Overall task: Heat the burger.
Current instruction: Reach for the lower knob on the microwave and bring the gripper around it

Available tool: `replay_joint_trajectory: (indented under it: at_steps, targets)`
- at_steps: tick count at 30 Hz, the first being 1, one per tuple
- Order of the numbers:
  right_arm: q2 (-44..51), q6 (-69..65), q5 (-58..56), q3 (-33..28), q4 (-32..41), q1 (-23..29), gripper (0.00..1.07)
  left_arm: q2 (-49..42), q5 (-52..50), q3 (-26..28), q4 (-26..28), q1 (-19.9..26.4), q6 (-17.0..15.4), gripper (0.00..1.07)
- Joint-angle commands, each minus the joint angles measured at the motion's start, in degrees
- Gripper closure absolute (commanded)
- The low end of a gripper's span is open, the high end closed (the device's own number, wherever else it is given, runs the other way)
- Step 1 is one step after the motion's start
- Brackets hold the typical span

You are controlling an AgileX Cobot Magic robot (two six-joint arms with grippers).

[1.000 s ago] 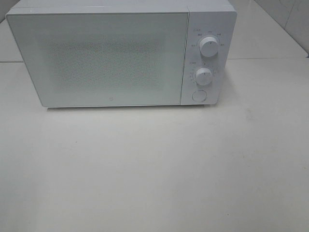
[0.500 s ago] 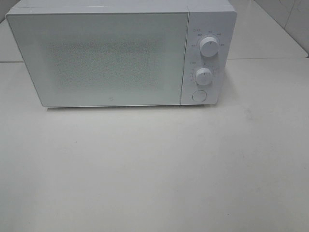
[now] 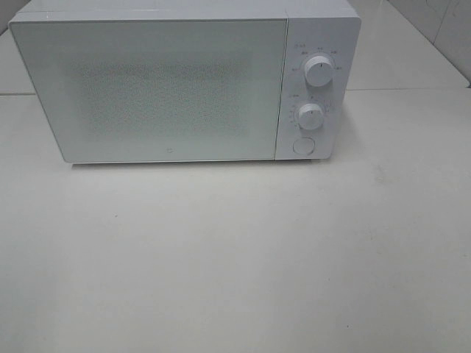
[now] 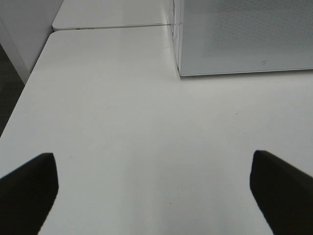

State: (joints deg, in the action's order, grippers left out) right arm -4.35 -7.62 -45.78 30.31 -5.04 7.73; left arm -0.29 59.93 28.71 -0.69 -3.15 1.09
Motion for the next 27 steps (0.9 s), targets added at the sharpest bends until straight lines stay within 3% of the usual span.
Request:
replay_joint_trajectory:
  at_steps: [1,27]
  targets:
    - [-5.21,-0.34,4.58,0.17,-0.34,-0.4,0.33,-1.49,-0.46,-0.17,0.17,0.23,0.11,0.06]
    - [-36.21,-0.34,37.64,0.17,-0.34,-0.4,0.33,-1.49,-0.46,-0.17,0.17,0.23,0.11,0.06]
